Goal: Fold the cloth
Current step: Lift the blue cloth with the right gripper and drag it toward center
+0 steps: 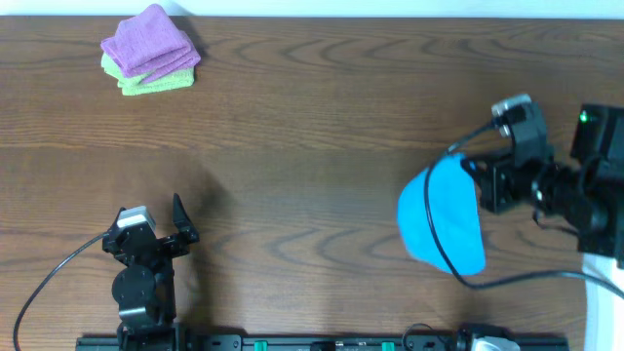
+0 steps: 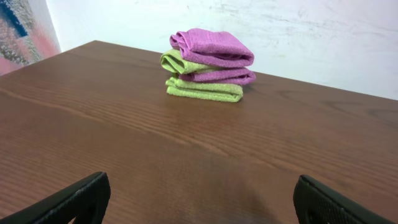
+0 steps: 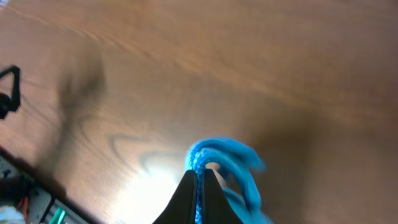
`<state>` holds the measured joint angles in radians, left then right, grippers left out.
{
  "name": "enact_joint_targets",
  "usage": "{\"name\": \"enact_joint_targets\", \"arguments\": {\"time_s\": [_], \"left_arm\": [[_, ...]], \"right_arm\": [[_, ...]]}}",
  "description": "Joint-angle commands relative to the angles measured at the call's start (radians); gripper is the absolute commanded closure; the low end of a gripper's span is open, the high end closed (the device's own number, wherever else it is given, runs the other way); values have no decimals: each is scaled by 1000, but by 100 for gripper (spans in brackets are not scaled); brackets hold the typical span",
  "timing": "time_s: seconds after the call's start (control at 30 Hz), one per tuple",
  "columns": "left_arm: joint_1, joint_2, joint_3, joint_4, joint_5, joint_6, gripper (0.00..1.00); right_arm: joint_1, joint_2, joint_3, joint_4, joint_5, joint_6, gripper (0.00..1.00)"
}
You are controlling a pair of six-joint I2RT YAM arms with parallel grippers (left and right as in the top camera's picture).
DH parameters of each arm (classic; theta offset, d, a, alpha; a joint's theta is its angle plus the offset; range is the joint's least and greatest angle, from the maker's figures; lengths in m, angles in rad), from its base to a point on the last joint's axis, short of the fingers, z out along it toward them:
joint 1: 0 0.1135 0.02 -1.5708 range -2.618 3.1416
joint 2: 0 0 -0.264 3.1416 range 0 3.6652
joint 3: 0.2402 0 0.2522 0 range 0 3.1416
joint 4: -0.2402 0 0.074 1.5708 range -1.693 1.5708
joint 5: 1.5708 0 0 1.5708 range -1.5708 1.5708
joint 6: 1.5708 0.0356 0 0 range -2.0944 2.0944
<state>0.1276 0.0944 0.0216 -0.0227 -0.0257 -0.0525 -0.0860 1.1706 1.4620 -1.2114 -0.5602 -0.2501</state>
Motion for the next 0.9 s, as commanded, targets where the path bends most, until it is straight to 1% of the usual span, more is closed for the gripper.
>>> {"name": "enact_joint_targets", "arguments": {"time_s": [0.0, 0.03, 0.07, 0.1, 0.13, 0.17, 0.27, 0.33, 0.43, 0.5, 0.6, 0.73, 0.87], "left_arm": [[3, -5, -17, -52, -8, -4, 5], [3, -5, -17, -52, -8, -4, 5], [3, -5, -17, -52, -8, -3, 5], [3, -5, -17, -52, -8, -3, 5], [3, -5, -17, -52, -8, -3, 5], [3, -5, -17, -52, -8, -3, 5], [3, -5, -17, -52, -8, -4, 5], [3, -5, -17, -52, -8, -4, 5], [3, -5, -17, -52, -8, -4, 5], [3, -5, -17, -52, -8, -4, 5], [3, -5, -17, -52, -8, -4, 5], [3, -5, -17, -52, -8, -4, 5], [3, -5, -17, -52, -8, -3, 4]], "right_arm": [[73, 89, 1, 221, -350, 19, 98], [105, 121, 1, 330, -447, 34, 98], [160, 175, 1, 490, -565, 87, 99], [199, 216, 1, 578, -603, 145, 98], [234, 259, 2, 623, -591, 225, 64], [250, 294, 2, 603, -553, 272, 1], [248, 378, 2, 430, -377, 279, 1], [248, 399, 2, 369, -233, 278, 1], [263, 395, 2, 339, 29, 256, 1], [280, 395, 2, 335, 148, 253, 1], [306, 411, 1, 336, 346, 200, 1], [302, 471, 1, 354, 490, 196, 1], [279, 556, 1, 414, 512, 181, 1]]}}
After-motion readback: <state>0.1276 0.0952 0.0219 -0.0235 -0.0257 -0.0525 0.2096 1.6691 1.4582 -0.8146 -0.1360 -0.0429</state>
